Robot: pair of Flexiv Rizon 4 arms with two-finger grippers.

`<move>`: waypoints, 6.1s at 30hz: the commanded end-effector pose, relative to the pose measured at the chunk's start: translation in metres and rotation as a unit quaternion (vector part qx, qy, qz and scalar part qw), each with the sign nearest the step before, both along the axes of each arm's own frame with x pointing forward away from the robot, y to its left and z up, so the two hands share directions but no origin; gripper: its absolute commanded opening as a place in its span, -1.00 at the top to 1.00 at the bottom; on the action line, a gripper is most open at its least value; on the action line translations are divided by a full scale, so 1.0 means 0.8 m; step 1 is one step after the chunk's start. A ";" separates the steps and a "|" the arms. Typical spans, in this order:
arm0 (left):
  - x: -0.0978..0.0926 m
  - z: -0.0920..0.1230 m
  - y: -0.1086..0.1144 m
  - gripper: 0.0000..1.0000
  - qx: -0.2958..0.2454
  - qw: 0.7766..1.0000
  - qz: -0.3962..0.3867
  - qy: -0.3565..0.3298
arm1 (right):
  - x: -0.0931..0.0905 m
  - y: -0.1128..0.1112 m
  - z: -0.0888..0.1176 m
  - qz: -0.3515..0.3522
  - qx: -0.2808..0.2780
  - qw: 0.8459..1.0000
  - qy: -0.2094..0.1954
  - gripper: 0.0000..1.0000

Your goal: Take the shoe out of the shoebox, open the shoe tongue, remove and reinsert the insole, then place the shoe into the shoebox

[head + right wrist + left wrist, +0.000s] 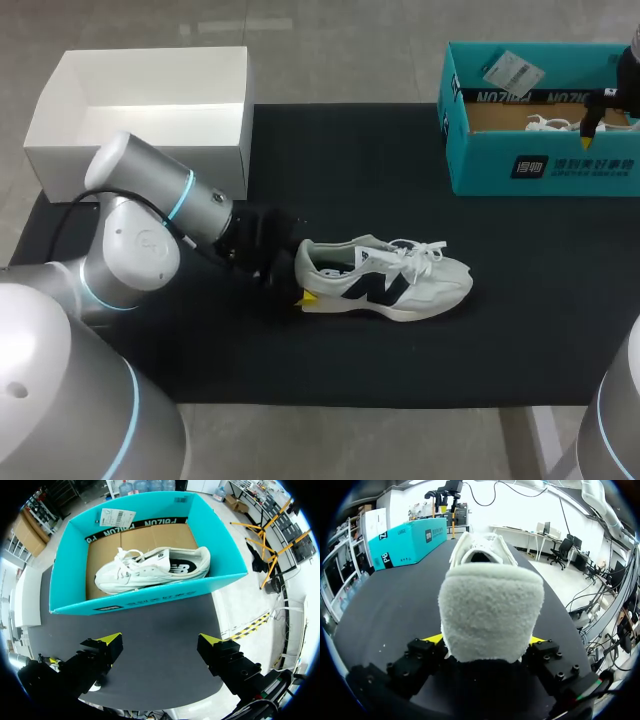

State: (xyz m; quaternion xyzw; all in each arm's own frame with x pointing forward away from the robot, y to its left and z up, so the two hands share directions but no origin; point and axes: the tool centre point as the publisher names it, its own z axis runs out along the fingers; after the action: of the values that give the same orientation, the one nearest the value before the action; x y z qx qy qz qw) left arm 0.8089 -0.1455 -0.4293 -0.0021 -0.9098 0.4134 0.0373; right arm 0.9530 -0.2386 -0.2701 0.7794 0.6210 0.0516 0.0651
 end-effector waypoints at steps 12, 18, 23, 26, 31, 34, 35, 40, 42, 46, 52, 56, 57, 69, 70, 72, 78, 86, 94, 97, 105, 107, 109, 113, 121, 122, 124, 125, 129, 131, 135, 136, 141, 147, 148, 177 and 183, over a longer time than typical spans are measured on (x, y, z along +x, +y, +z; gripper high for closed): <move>0.001 0.000 0.001 1.00 0.000 1.000 0.000 0.000 | -0.004 0.008 -0.003 0.003 0.003 1.000 -0.001 -1.00; 0.001 0.000 0.001 1.00 0.000 1.000 0.000 0.000 | -0.030 0.039 -0.010 -0.029 0.021 0.999 0.037 -1.00; 0.001 0.000 0.001 1.00 0.000 1.000 0.000 0.000 | -0.056 0.083 -0.014 -0.044 -0.005 0.997 0.058 -1.00; 0.001 0.000 0.001 1.00 0.000 1.000 0.000 0.000 | -0.067 0.097 -0.008 -0.049 0.013 0.997 0.050 -1.00; 0.001 0.000 0.001 1.00 0.000 1.000 0.000 0.000 | -0.089 0.136 0.003 -0.044 0.010 0.998 0.050 -1.00; 0.001 0.000 0.001 1.00 0.000 1.000 0.000 0.000 | -0.104 0.154 0.009 -0.057 0.009 0.997 0.048 -1.00; 0.001 0.000 0.001 1.00 0.000 1.000 0.000 0.000 | -0.109 0.160 0.010 -0.056 0.008 0.997 0.049 -1.00; 0.001 0.000 0.001 1.00 0.000 1.000 0.000 0.000 | -0.128 0.199 0.013 -0.047 0.000 0.998 0.052 -1.00; 0.001 0.000 0.001 1.00 0.000 1.000 0.000 0.000 | -0.131 0.212 0.014 -0.042 -0.001 0.998 0.055 -1.00; 0.001 0.000 0.001 1.00 0.000 1.000 0.000 0.000 | -0.138 0.238 0.016 -0.036 -0.004 0.998 0.059 -1.00; 0.001 0.000 0.001 1.00 0.000 1.000 0.000 0.000 | -0.160 0.291 0.015 -0.025 -0.010 0.997 0.072 -1.00; 0.001 0.000 0.001 1.00 0.000 1.000 0.000 0.000 | -0.179 0.321 0.009 -0.023 -0.012 0.996 0.080 -1.00; 0.001 0.000 0.001 1.00 0.000 1.000 0.000 0.000 | -0.184 0.328 0.007 -0.023 -0.012 0.996 0.081 -1.00; 0.001 0.000 0.001 1.00 0.000 1.000 0.000 0.000 | -0.230 0.397 -0.001 -0.024 -0.011 0.996 0.085 -1.00; 0.001 0.000 0.001 1.00 0.000 1.000 0.000 0.000 | -0.232 0.402 -0.002 -0.025 -0.012 0.996 0.083 -1.00; 0.001 0.000 0.001 1.00 0.000 1.000 0.000 0.000 | -0.236 0.412 -0.003 -0.026 -0.012 0.997 0.078 -1.00; 0.001 0.000 0.001 1.00 0.000 1.000 0.000 0.000 | -0.245 0.438 -0.012 -0.030 -0.005 0.997 0.069 -1.00; 0.001 0.000 0.001 1.00 0.000 1.000 0.000 0.000 | -0.244 0.473 -0.026 -0.013 -0.009 0.997 0.072 -1.00; 0.001 0.000 0.001 1.00 0.000 1.000 0.000 0.000 | -0.225 0.501 -0.050 -0.003 -0.017 0.997 0.076 -1.00; 0.001 0.000 0.001 1.00 0.000 1.000 0.000 0.000 | -0.216 0.505 -0.059 -0.005 -0.014 0.997 0.071 -1.00; 0.001 0.000 0.001 1.00 0.000 1.000 0.000 0.000 | -0.197 0.501 -0.082 -0.026 -0.056 0.996 0.058 -1.00; 0.001 0.000 0.001 1.00 0.000 1.000 0.000 0.000 | -0.196 0.500 -0.085 -0.024 -0.057 0.996 0.059 -1.00; 0.001 0.000 0.001 1.00 0.000 1.000 0.000 0.000 | -0.197 0.501 -0.087 -0.025 -0.061 0.996 0.061 -1.00; 0.001 0.000 0.001 1.00 0.000 1.000 0.000 0.000 | -0.198 0.502 -0.090 -0.029 -0.082 0.994 0.066 -1.00; 0.001 0.000 0.001 1.00 0.000 1.000 0.000 0.000 | -0.191 0.509 -0.098 -0.024 -0.128 0.989 0.072 -1.00; 0.001 0.000 0.001 1.00 0.000 1.000 0.000 0.000 | -0.190 0.510 -0.100 -0.025 -0.132 0.988 0.073 -1.00; 0.001 0.000 0.001 1.00 0.000 1.000 0.000 0.000 | -0.188 0.511 -0.102 -0.024 -0.145 0.986 0.076 -1.00; 0.001 0.000 0.001 1.00 0.000 1.000 0.000 0.000 | -0.187 0.510 -0.103 -0.026 -0.148 0.986 0.078 -1.00; 0.001 0.000 0.001 1.00 0.000 1.000 0.000 0.000 | -0.186 0.505 -0.108 -0.032 -0.169 0.981 0.086 -0.80; 0.001 0.000 0.001 1.00 0.000 1.000 0.000 0.000 | -0.188 0.503 -0.110 -0.034 -0.179 0.979 0.091 -0.74; 0.001 0.000 0.001 1.00 0.000 1.000 0.000 0.000 | -0.192 0.497 -0.109 -0.040 -0.204 0.974 0.094 -0.61; 0.001 0.000 0.001 1.00 0.000 1.000 0.000 0.000 | -0.194 0.496 -0.108 -0.040 -0.206 0.973 0.095 -0.60; 0.001 0.000 0.001 1.00 0.000 1.000 0.000 0.000 | -0.203 0.488 -0.100 -0.047 -0.214 0.971 0.094 -0.68; 0.001 0.000 0.001 1.00 0.000 1.000 0.000 0.000 | -0.209 0.478 -0.092 -0.058 -0.222 0.969 0.092 -0.90; 0.001 0.000 0.001 1.00 0.000 1.000 0.000 0.000 | -0.210 0.474 -0.089 -0.062 -0.222 0.969 0.090 -0.91; 0.001 0.000 0.001 1.00 0.000 1.000 0.000 0.000 | -0.214 0.399 -0.052 -0.089 -0.146 0.982 0.086 1.00; 0.001 0.000 0.001 1.00 0.000 1.000 0.000 0.000 | -0.213 0.379 -0.051 -0.094 -0.140 0.981 0.095 1.00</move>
State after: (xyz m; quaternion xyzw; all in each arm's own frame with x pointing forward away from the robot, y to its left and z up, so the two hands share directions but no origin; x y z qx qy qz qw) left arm 0.8091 -0.1456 -0.4289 -0.0022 -0.9097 0.4136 0.0373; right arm 0.7857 0.0730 -0.3110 0.8085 0.5542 -0.1418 0.1379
